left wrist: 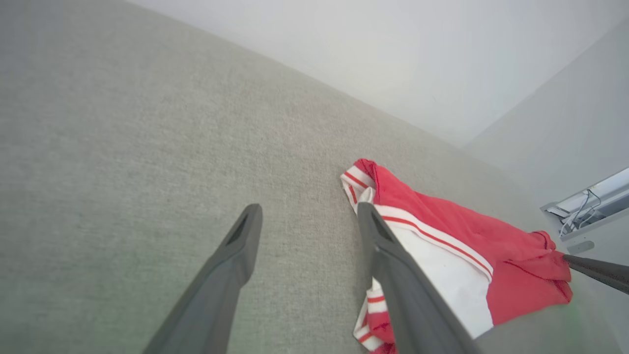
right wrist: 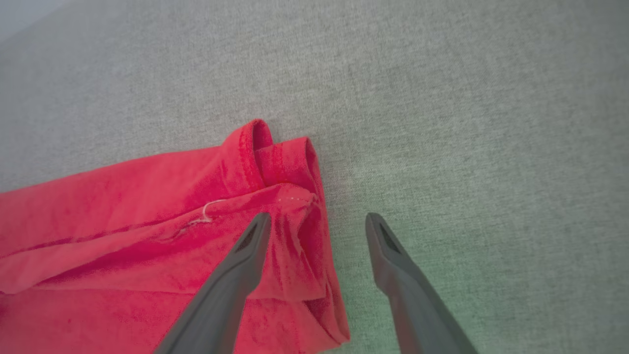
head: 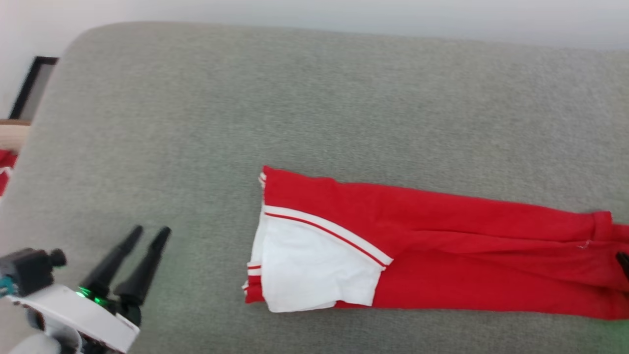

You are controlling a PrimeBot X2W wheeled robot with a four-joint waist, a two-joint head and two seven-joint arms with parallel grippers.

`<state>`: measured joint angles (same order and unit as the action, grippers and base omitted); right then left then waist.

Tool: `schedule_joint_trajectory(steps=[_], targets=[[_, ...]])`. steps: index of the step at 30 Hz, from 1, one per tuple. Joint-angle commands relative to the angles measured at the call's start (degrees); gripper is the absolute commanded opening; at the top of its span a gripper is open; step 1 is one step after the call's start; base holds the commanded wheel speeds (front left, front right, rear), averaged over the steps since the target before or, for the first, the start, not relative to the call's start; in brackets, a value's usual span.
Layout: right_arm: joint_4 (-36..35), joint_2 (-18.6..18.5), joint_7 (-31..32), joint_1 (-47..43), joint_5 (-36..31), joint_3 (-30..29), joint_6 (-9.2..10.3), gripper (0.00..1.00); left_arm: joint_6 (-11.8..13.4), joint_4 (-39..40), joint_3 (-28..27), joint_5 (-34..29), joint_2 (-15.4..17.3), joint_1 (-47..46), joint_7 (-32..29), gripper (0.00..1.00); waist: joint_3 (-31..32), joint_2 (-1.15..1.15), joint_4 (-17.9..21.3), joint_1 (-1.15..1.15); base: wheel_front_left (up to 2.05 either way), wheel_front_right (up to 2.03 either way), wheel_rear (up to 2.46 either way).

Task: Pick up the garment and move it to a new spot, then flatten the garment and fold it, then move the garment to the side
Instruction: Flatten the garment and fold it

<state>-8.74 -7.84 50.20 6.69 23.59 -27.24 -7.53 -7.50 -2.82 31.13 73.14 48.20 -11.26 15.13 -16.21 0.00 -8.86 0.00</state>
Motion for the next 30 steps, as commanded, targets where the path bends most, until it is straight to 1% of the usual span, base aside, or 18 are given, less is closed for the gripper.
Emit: schedule_joint_trajectory(steps=[1, 4, 6, 9, 12, 14, 16, 17, 19, 20, 21, 23, 24, 25, 26, 27, 30], targets=[[0.5, 0.0, 0.6, 0.4, -0.2, -0.4, 0.09, 1.00, 0.0, -0.7, -2.0, -2.0, -1.1, 0.9, -0.1, 1.00, 1.2, 0.00, -1.7, 0.00, 0.00, 0.00, 0.00], [1.3, 0.2, 1.9, 1.2, -0.6, -1.4, 0.09, 1.00, 0.0, -1.1, -6.8, -7.5, -3.7, 1.9, -0.1, 1.00, 1.3, 0.00, -2.2, 0.00, 0.00, 0.00, 0.00], [2.0, 0.6, 3.2, 1.7, -1.2, -2.0, 0.09, 1.00, 0.0, -1.4, -11.2, -12.4, -5.4, 2.5, -0.1, 1.00, 1.4, 0.00, -2.4, 0.00, 0.00, 0.00, 0.00], [2.5, 1.4, 5.5, 3.1, -2.1, -2.9, 0.09, 1.00, 0.0, -0.5, -17.8, -19.6, -8.8, 3.6, -0.1, 1.00, 1.2, 0.00, -2.5, 0.00, 0.00, 0.00, 0.00], [2.9, 2.5, 8.4, 4.7, -3.3, -4.0, 0.09, 1.00, 0.0, 1.5, -22.1, -27.0, -10.8, 4.4, -0.1, 1.00, 0.8, 0.00, -2.5, 0.00, 0.00, 0.00, 0.00], [3.3, 3.3, 10.8, 5.9, -4.6, -5.8, 0.09, 1.00, 0.1, 2.2, -23.7, -29.3, -12.5, 5.2, -0.1, 1.00, 0.5, 0.00, -2.5, 0.00, 0.00, 0.00, 0.00], [3.4, 4.1, 13.5, 7.1, -6.1, -6.6, 0.09, 1.00, 0.1, 2.8, -24.5, -31.5, -12.8, 5.4, -0.1, 1.00, -0.1, 0.00, -2.4, 0.00, 0.00, 0.00, 0.00], [3.3, 4.5, 14.5, 7.6, -6.9, -7.0, 0.09, 1.00, 0.1, 2.8, -24.4, -31.2, -13.3, 5.7, -0.1, 1.00, -0.3, 0.00, -2.3, 0.00, 0.00, 0.00, 0.00], [3.3, 4.6, 15.7, 8.2, -9.3, -7.1, 0.09, 1.00, 0.1, 2.6, -24.0, -32.7, -12.8, 5.4, -0.1, 1.00, -1.1, 0.00, -2.3, 0.00, 0.00, 0.00, 0.00], [3.5, 4.8, 16.0, 8.5, -10.2, -6.9, 0.09, 1.00, 0.1, 2.4, -23.7, -32.6, -13.1, 5.3, -0.1, 1.00, -1.4, 0.00, -2.2, 0.00, 0.00, 0.00, 0.00], [3.7, 4.9, 16.2, 8.7, -10.8, -6.6, 0.09, 1.00, 0.1, 2.2, -23.3, -31.8, -13.7, 5.1, -0.1, 1.00, -1.8, 0.00, -2.2, 0.00, 0.00, 0.00, 0.00], [4.0, 5.0, 16.3, 9.0, -11.2, -6.2, 0.09, 1.00, 0.1, 2.2, -23.4, -32.7, -13.3, 4.7, -0.1, 1.00, -2.1, 0.00, -2.2, 0.00, 0.00, 0.00, 0.00], [4.8, 5.1, 16.4, 9.1, -10.7, -5.7, 0.09, 0.93, 0.1, 2.1, -23.0, -33.1, -13.0, 4.5, -0.1, 1.00, -2.5, 0.00, -2.2, 0.00, 0.00, 0.00, 0.00], [5.5, 5.2, 16.0, 9.3, -10.3, -5.3, 0.09, 0.42, 0.1, 2.0, -22.5, -32.4, -13.4, 4.5, -0.1, 1.00, -2.8, 0.00, -2.2, 0.00, 0.00, 0.00, 0.00], [6.3, 5.3, 15.8, 9.5, -10.0, -4.7, 0.09, 0.15, 0.1, 2.1, -22.5, -32.1, -13.4, 4.3, -0.1, 1.00, -3.1, 0.00, -2.2, 0.00, 0.00, 0.00, 0.00], [7.1, 5.5, 15.7, 9.5, -9.5, -4.0, 0.09, 0.00, 0.1, 1.9, -22.4, -32.4, -13.1, 4.3, -0.1, 1.00, -3.4, 0.00, -2.1, 0.00, 0.00, 0.00, 0.00], [8.6, 5.8, 15.1, 9.6, -8.0, -2.9, 0.09, 0.00, 0.1, 1.8, -22.4, -31.9, -13.0, 4.1, -0.1, 1.00, -4.0, 0.00, -2.0, 0.00, 0.00, 0.00, 0.00]])
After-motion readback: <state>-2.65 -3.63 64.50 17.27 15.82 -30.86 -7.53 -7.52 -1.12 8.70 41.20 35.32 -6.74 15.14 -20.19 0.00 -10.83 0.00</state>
